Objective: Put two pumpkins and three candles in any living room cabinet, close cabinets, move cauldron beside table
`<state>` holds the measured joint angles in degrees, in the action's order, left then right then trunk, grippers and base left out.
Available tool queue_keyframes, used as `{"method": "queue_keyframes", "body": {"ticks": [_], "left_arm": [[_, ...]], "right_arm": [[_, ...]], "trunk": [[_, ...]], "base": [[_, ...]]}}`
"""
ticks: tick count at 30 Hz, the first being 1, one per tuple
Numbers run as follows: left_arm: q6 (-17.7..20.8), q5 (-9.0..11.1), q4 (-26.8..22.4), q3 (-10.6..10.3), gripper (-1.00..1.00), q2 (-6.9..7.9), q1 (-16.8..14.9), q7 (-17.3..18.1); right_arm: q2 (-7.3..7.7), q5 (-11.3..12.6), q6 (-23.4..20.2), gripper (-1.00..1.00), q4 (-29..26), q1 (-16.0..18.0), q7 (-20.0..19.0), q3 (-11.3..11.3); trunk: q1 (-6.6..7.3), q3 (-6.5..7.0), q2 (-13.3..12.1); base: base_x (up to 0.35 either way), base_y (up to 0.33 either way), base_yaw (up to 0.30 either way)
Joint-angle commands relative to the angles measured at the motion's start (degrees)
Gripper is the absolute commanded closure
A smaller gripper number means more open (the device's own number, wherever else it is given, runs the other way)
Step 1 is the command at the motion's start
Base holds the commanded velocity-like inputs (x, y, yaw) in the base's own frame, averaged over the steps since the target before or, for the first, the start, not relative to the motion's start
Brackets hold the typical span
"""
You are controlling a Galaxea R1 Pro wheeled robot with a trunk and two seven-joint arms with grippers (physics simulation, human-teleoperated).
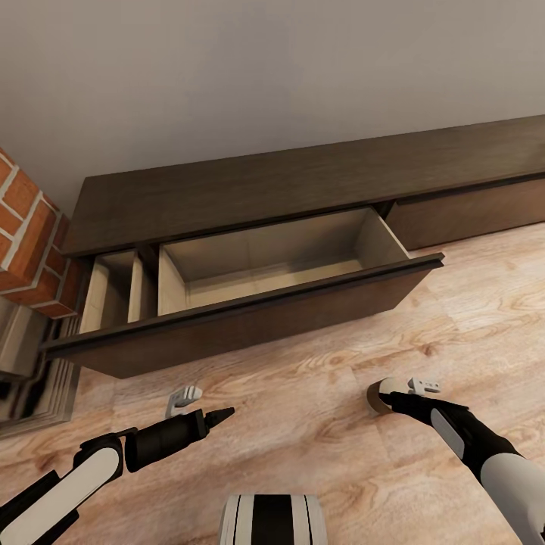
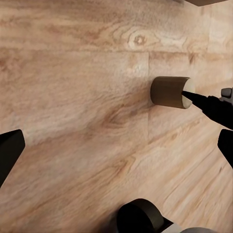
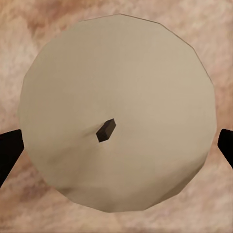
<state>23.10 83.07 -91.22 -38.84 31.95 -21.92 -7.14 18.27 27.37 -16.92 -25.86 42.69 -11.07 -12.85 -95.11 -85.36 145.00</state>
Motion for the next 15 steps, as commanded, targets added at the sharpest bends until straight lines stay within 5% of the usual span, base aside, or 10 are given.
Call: {"method": "queue_keyframes", "body": {"ticks": [1, 6, 7, 15], "left_arm": [[0.02, 0.61, -0.09, -0.09, -1.00, 0.04, -0.05, -0.50], [0.02, 0.61, -0.09, -0.09, -1.00, 0.04, -0.05, -0.50], [0.02, 0.61, -0.09, -0.09, -1.00, 0.04, -0.05, -0.50], [0.02, 0.61, -0.09, -0.09, -1.00, 0.04, -0.05, -0.50]], "right_arm": [[0.07, 0.25, -0.22, -1.00, -0.07, 0.02, 0.00, -0.25], [0.07, 0.23, -0.22, -1.00, -0.07, 0.02, 0.00, -0.25], [0.08, 0.23, -0.22, 1.00, -0.07, 0.02, 0.00, -0.25], [0.10, 0.23, -0.22, 1.00, -0.07, 0.02, 0.00, -0.25]], "trunk": [[0.01, -0.04, 0.02], [0.01, -0.04, 0.02], [0.01, -0.04, 0.02], [0.01, -0.04, 0.02]], "base": [[0.000, 0.000, 0.000], [0.000, 0.000, 0.000], [0.000, 0.000, 0.000], [0.000, 0.000, 0.000]]}}
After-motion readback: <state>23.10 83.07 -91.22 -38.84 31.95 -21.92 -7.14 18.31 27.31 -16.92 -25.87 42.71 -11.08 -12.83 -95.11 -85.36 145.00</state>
